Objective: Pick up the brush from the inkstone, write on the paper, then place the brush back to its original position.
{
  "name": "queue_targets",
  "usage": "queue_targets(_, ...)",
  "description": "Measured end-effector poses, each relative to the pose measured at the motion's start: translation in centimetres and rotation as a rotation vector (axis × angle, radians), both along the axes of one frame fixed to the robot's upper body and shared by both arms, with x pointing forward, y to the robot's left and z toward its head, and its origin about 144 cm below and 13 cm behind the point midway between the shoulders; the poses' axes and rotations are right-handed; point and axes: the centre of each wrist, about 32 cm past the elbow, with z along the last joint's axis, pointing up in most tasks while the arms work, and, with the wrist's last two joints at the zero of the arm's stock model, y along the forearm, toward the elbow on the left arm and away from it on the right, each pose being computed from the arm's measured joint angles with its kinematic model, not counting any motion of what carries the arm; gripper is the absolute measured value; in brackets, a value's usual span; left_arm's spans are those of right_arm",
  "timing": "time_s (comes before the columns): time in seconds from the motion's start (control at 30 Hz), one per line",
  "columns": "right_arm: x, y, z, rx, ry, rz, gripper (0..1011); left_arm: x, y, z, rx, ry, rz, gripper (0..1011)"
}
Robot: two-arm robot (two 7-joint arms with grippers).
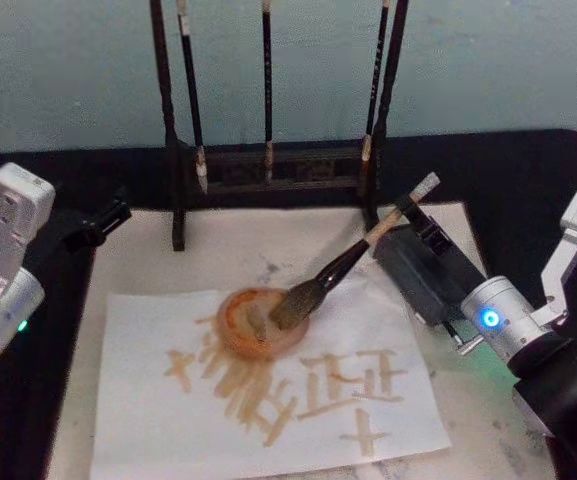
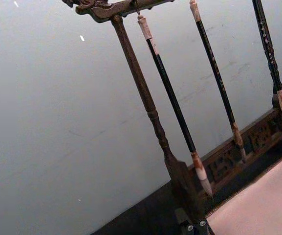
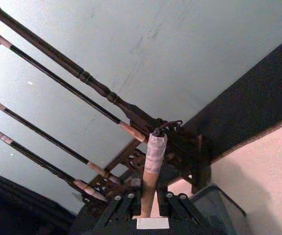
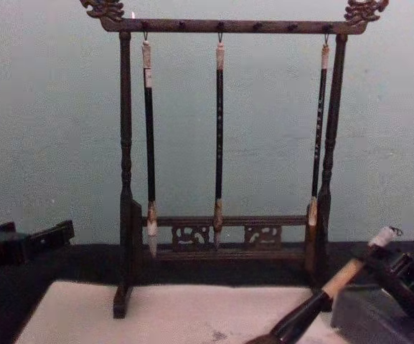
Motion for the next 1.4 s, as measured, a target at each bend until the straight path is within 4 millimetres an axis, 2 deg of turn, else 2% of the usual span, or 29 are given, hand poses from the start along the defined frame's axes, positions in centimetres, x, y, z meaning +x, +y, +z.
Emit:
queue_targets(0.33, -0.2, -0.2, 0.4, -0.052, -0.014, -0.011, 192, 0.0, 0.0, 0.0, 0.000, 0.000, 0.000, 1002)
queue_targets(0.9, 0.1, 0.5, 4.3, -0.242, 0.008, 0.021, 192, 0.0, 0.0, 0.0, 0.000, 0.000, 0.000, 1002)
queue_targets(1.4, -0.5, 0.6, 4.3, -0.283, 0.063, -0.027, 193, 0.0, 0.0, 0.0, 0.000, 0.000, 0.000, 1000)
